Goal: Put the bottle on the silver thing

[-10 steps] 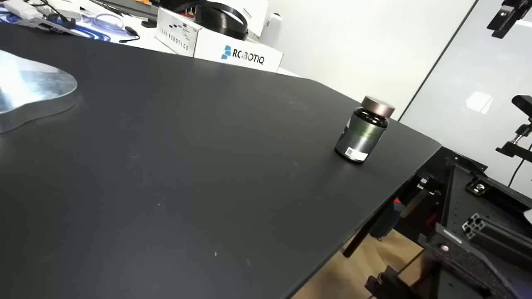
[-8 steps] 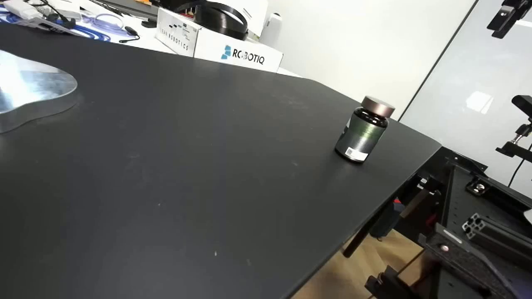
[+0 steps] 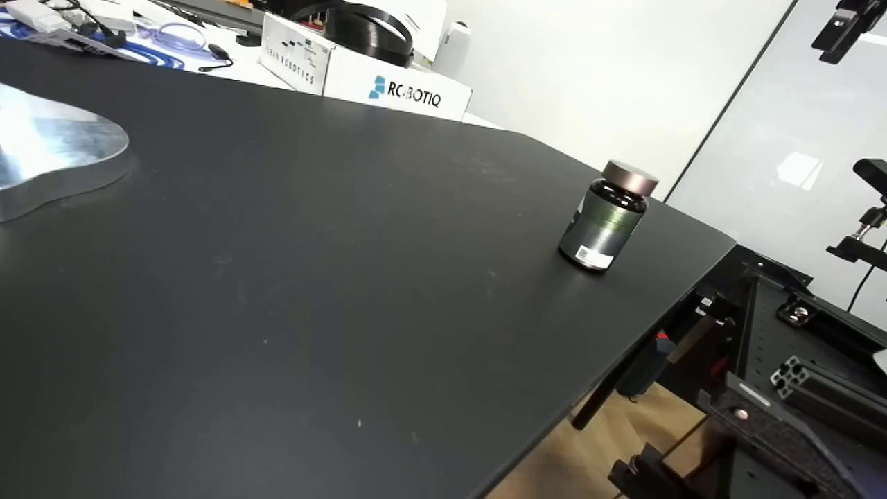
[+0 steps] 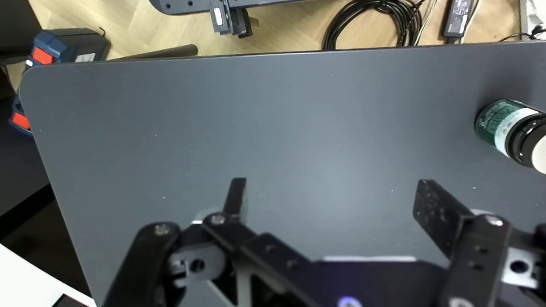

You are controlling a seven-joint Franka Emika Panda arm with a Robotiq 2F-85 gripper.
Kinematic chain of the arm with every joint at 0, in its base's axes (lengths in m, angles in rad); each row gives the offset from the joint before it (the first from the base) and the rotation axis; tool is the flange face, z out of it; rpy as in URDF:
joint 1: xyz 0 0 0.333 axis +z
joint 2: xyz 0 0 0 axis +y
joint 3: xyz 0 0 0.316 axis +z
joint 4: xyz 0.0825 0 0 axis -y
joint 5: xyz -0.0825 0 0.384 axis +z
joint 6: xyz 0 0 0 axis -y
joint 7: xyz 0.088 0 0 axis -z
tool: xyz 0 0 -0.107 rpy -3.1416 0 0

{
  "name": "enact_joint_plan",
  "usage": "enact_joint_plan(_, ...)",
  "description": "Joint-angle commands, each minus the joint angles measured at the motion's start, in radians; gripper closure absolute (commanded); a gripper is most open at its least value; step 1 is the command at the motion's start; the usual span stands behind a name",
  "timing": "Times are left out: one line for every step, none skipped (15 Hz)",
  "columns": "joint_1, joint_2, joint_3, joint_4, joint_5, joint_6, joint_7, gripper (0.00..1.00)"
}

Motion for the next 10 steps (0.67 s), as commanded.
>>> enact_joint_plan(0.040, 0.057, 0.016, 0.022, 0.027, 0.072, 0.038, 0.00)
enact_joint_plan(0.060, 0.083, 0.027, 0.031, 0.042, 0.103, 0.047, 0.00)
enact_joint_plan(0.084, 0.113, 0.042, 0.042, 0.062, 0.123, 0.051, 0.00)
enact_joint_plan(0.110, 0.144, 0.064, 0.051, 0.085, 0.150, 0.067, 0.00)
enact_joint_plan(0.139, 0.175, 0.085, 0.063, 0.113, 0.161, 0.076, 0.00)
enact_joint_plan(0.168, 0.202, 0.108, 0.071, 0.141, 0.172, 0.084, 0.00)
enact_joint_plan(0.196, 0.227, 0.132, 0.077, 0.164, 0.180, 0.091, 0.00)
enact_joint_plan(0.225, 0.247, 0.156, 0.079, 0.186, 0.191, 0.096, 0.00)
enact_joint_plan(0.249, 0.269, 0.176, 0.085, 0.203, 0.197, 0.101, 0.00)
enact_joint_plan(0.273, 0.290, 0.197, 0.085, 0.219, 0.205, 0.104, 0.00)
